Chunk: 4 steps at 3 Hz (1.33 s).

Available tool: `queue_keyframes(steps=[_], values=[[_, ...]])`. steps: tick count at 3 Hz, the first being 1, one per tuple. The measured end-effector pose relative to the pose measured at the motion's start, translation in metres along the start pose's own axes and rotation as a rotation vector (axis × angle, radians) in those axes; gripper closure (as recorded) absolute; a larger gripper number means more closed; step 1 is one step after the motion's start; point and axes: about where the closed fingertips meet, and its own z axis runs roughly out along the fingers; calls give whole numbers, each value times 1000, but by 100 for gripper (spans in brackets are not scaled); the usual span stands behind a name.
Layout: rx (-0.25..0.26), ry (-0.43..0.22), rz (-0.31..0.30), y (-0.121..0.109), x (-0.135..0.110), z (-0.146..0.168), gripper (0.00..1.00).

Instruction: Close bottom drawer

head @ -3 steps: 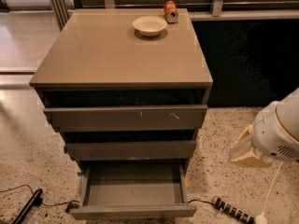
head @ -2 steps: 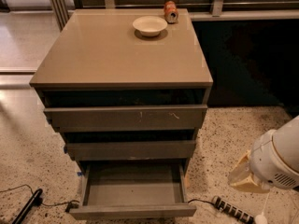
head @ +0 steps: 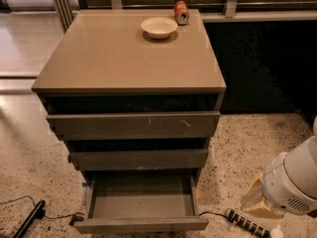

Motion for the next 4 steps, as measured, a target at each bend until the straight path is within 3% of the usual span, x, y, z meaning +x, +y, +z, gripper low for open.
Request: queue_keyframes(steps=[2, 3, 4], values=[[-21, -88, 9, -14, -18, 46, 100], [-44, -136, 68, -58, -53, 119, 100], [-47, -136, 66, -58, -53, 120, 100]])
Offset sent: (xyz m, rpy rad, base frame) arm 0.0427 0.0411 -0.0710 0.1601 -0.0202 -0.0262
